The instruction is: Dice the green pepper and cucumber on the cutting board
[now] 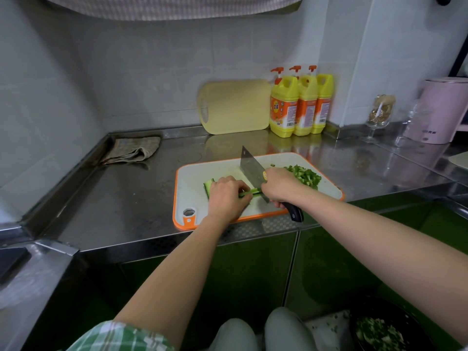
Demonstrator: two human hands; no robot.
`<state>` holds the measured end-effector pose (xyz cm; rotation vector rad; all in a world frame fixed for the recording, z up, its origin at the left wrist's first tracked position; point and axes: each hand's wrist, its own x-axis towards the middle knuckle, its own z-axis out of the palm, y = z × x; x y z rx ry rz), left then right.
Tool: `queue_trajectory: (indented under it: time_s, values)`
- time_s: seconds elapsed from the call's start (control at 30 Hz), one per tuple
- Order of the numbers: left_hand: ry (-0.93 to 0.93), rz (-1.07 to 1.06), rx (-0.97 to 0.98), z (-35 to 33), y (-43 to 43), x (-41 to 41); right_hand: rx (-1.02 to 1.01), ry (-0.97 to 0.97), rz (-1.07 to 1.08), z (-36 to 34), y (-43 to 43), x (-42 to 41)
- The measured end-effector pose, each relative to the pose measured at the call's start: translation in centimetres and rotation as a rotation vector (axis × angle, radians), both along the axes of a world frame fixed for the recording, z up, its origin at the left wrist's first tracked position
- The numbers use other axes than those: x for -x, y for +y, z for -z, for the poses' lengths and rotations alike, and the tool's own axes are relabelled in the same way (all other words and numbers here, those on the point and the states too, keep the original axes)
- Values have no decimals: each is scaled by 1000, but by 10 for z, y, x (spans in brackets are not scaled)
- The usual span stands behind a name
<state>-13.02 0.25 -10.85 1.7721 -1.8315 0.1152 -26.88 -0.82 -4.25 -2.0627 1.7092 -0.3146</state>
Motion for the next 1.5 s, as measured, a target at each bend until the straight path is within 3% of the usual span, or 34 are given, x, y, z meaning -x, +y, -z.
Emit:
queue_trajectory:
  time_s: [0.13, 0.43, 0.83, 1.1, 1.5]
  values:
    - [-32, -16, 1, 0, 2, -2, 18, -89, -1, -7, -2, 9]
    - [-39, -39, -19, -1, 3, -7, -92, 19, -48, -14, 5, 8]
    - [-39, -55, -22, 0, 4, -7, 27, -92, -8, -13, -2, 4]
    - [-35, -49, -25, -1, 4, -7, -115, 91, -74, -25, 10, 4]
    - [-18, -54, -26, -1, 5, -7, 32, -116, -21, -5, 3, 6]
